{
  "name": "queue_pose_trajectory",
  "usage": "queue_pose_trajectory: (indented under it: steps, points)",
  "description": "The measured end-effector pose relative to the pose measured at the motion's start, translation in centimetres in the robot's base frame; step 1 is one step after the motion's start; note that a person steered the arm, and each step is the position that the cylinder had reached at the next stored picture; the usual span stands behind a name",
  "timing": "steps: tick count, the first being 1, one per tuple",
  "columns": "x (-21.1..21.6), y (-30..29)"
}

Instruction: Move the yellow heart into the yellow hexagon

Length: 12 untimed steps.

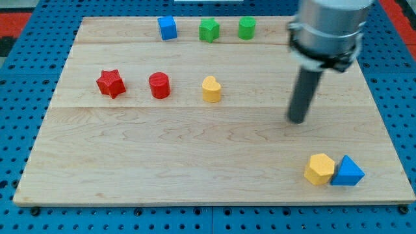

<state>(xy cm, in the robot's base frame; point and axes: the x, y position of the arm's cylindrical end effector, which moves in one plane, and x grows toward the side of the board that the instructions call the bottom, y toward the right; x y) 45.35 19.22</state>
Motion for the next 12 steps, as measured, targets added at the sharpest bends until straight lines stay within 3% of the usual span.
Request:
queue_pose_trajectory:
  steps: [1, 2, 3, 4, 5, 6, 7, 8, 9, 10, 11, 12]
  points:
    - [-2.1, -1.4]
    - [-9.0, -12.0]
    - [-8.7, -17.8]
    - [-5.3, -19.2]
    - [-2.0, -7.7]
    - [-9.2, -11.7]
    - [-8.0, -18.4]
    - [0.3, -16.8]
    - [-3.5, -17.6]
    - [-3.5, -26.9]
    - [2.9, -23.2]
    - [0.4, -19.0]
